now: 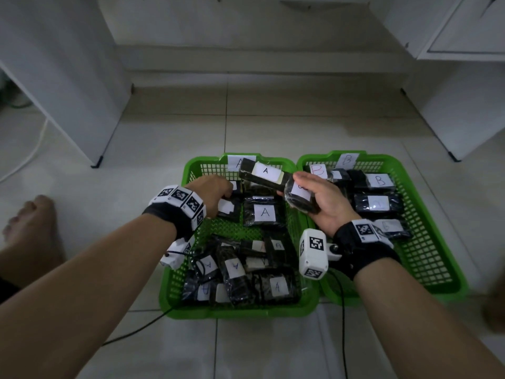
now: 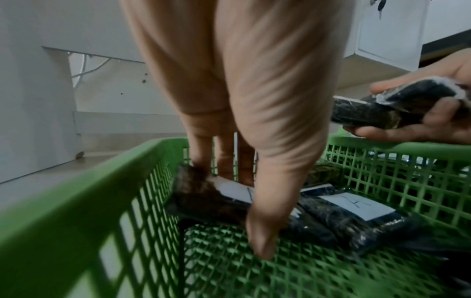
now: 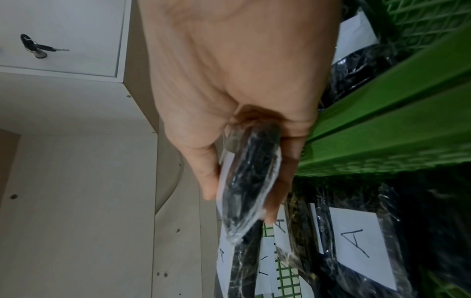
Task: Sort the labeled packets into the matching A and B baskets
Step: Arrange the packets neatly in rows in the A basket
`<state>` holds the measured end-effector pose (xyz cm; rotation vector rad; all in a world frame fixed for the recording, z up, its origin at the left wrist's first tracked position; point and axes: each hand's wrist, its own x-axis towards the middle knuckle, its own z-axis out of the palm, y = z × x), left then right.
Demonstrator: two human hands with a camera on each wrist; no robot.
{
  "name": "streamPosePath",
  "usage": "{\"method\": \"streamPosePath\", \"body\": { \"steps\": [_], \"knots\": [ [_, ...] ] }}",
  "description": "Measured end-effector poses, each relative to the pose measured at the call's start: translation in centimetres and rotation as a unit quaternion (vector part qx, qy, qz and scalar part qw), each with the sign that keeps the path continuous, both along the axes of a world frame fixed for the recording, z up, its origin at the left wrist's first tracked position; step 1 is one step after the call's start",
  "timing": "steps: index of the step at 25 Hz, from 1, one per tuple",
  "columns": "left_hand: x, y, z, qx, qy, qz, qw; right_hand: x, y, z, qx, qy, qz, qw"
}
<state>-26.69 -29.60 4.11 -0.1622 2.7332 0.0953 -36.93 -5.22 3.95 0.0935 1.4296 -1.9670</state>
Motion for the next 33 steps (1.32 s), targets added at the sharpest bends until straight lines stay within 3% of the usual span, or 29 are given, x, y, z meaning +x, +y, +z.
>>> {"method": "streamPosePath", "body": {
  "steps": [3,7,11,13,15,17,19,23,28,33],
  "knots": [
    [0.0,0.2,-0.5,0.003,-0.013,0.006,1.000,-0.1,-0.1,-0.2,0.003,-0.001,-0.002,1.000],
    [0.2,0.6,0.7,-0.053,0.033,0.038,0.997,-0.3,-0.1,-0.5,0.014,0.009,-0.001,1.000],
    [0.6,0.7,0.1,-0.012,-0.079,0.054,0.995,-0.3,-0.1,-0.5,0.019,0.013,0.006,1.000],
    [0.8,0.2,0.1,0.017,-0.085,0.069,0.994,-0.1,-0.2,-0.2,0.038,0.032,0.010,0.999],
    [0.7,-0.7,1.5,0.077,-0.001,0.111,0.991,0.1,-0.5,-0.2,0.070,0.066,0.011,0.995],
    [0.6,-1.6,3.2,0.150,0.147,0.139,0.968,0.1,-0.9,-0.2,0.110,0.112,0.022,0.987],
    [0.5,-1.4,4.0,0.190,0.197,0.074,0.959,0.2,-1.6,0.1,0.126,0.132,0.044,0.982],
    [0.2,0.1,2.4,0.139,0.161,0.003,0.977,0.8,-2.8,0.6,0.104,0.123,0.095,0.982],
    [0.3,-2.0,1.6,0.094,0.187,0.079,0.975,-0.5,-2.0,0.0,0.152,0.135,0.024,0.979],
    [-1.4,-1.9,1.0,-0.085,0.100,0.037,0.991,-1.1,-0.3,-1.6,0.100,0.041,0.000,0.994]
  ]
}}
